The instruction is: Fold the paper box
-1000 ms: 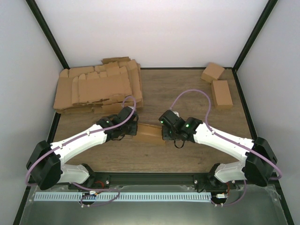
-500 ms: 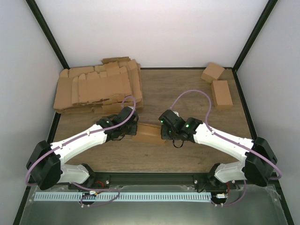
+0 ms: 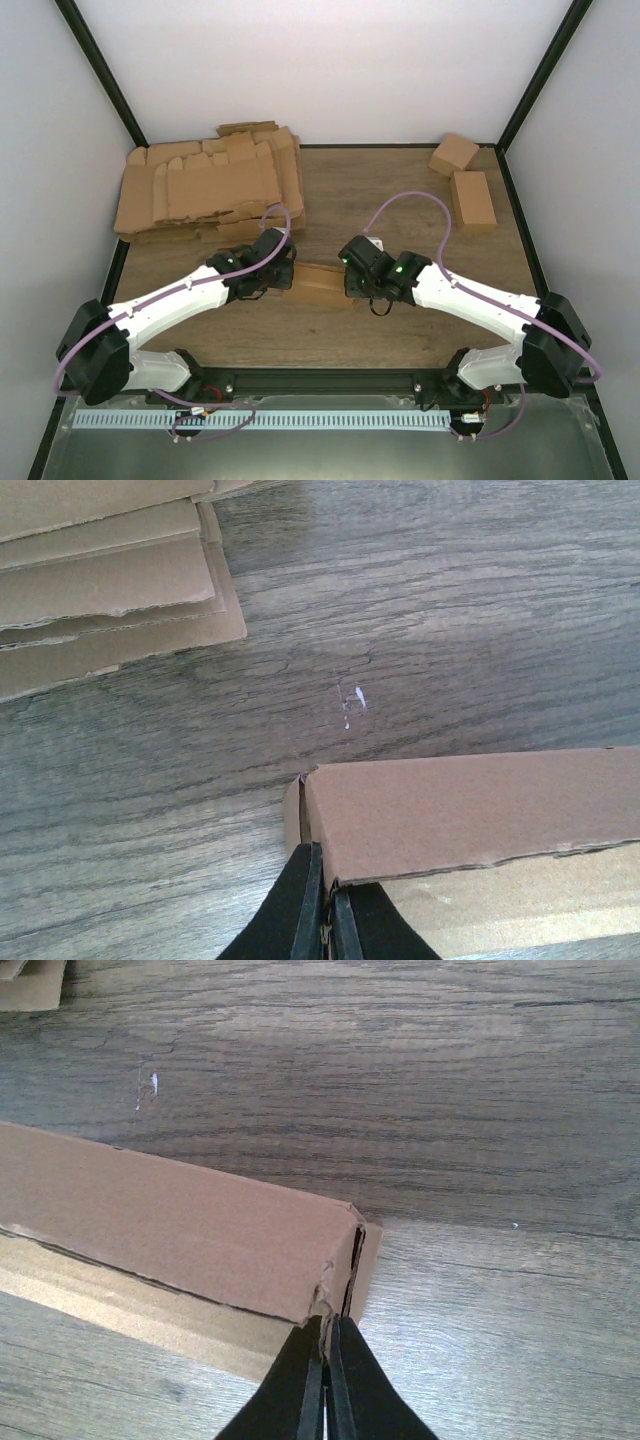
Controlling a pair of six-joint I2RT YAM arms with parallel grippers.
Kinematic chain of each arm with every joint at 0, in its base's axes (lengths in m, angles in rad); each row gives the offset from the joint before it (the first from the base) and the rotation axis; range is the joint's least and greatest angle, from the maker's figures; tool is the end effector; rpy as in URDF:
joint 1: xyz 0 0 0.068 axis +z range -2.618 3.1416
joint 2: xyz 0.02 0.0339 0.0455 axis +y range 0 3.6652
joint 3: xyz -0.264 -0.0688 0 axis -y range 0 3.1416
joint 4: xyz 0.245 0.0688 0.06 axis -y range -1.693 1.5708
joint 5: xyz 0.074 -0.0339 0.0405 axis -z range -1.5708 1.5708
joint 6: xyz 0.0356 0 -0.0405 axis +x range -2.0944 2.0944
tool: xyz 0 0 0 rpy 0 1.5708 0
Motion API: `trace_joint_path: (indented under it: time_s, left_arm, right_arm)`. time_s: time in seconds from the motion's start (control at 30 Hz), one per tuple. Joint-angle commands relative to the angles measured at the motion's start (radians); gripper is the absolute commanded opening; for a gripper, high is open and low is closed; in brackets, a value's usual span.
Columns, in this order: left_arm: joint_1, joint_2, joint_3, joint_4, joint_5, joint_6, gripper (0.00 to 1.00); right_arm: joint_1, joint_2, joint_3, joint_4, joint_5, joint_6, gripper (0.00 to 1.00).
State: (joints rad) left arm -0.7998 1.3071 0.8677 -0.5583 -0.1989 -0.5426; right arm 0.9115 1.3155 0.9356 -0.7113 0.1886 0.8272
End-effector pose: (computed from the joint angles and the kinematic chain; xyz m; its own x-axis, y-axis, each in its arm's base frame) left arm 0.1845 -0.1798 0.2270 -0.8259 0.1237 -0.5501 0.2358 0.9620 -0.1378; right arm 0.1605 0.1962 0.2371 -0.9003 0.0185 -0.4348 -0.0897 0.9697 0.2270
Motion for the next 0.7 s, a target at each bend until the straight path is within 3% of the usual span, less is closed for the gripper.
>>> trace_joint_path:
  time_s: [0.0, 0.67]
  left_arm:
    - [-0.014, 0.023, -0.002, -0.025, 0.028, -0.004, 0.04]
    - [-0.022, 0.043, -0.005, -0.018, 0.032, -0.012, 0.04]
  right_arm:
    - [0.009, 0.027, -0.003, -0.062, 0.037, -0.001, 0.01]
    - [0.01, 0.064, -0.156, 0.032, 0.011, 0.001, 0.01]
